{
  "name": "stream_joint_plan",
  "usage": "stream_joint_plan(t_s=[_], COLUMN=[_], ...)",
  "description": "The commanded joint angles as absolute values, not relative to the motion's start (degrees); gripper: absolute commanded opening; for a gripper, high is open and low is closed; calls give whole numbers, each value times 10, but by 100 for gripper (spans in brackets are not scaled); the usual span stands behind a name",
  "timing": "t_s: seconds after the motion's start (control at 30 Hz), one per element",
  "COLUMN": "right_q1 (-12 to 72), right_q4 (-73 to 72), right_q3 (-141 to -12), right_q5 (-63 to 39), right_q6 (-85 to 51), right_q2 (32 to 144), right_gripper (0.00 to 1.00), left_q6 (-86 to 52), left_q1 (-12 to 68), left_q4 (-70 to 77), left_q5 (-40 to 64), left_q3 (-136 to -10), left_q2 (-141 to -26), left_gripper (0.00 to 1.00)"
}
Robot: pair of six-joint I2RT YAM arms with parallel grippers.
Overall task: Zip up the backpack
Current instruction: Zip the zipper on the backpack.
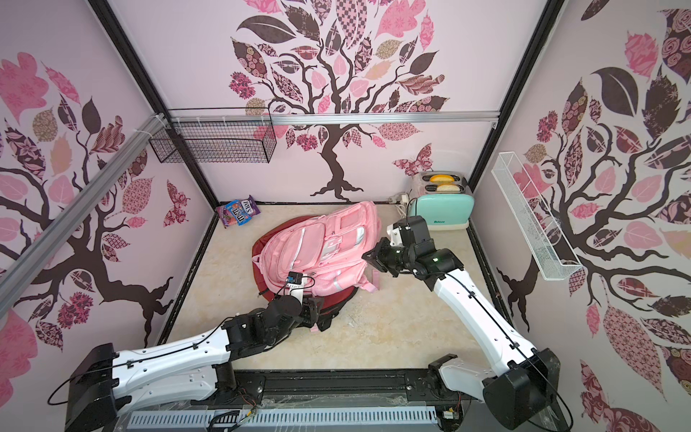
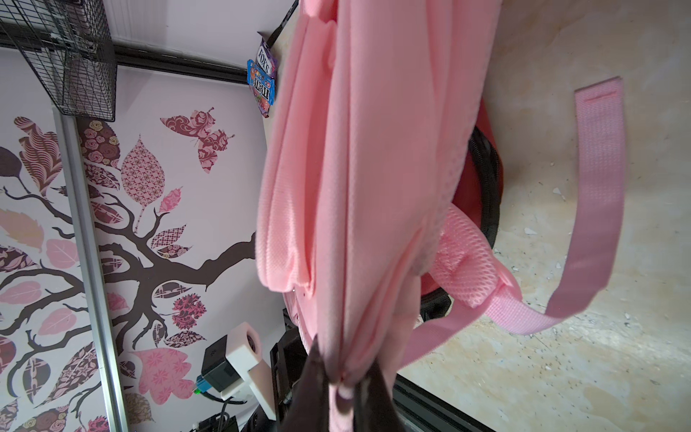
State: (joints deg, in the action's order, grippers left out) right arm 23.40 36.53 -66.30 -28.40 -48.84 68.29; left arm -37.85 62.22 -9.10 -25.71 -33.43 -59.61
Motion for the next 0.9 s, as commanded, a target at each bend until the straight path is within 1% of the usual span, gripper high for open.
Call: stream_joint_plan(t_s=[0.0, 0.13, 0.27, 0.37, 0.63, 0.8, 0.87], right_q1=[242, 243, 243, 244, 243, 243, 243], right_q4=[299, 302, 300, 298, 291, 290, 290], right_q3=[-707, -713, -712, -708, -700, -700, -699], right_q5=[-328, -331, -335, -338, -346, -346, -346], right_q6=[-479, -475, -473, -472, -471, -469, -468], right_q2=[663, 659, 659, 658, 656, 654, 655], right_gripper=[0, 0, 0, 0, 0, 0, 0], left_q6=[-386, -389, -389, -386, -381, -369, -366], left_q1=[624, 623, 623, 622, 615, 609, 607], left_q4=[-116, -110, -85, -58, -25, -13, -6], left_q5=[-310, -318, -320, -314, -294, -271, -261], left_q3=[-348, -342, -332, -318, -295, -289, -287], left_q2=[-599, -597, -594, -591, -576, -561, -555], left_gripper=[45, 41, 32, 29, 28, 19, 18])
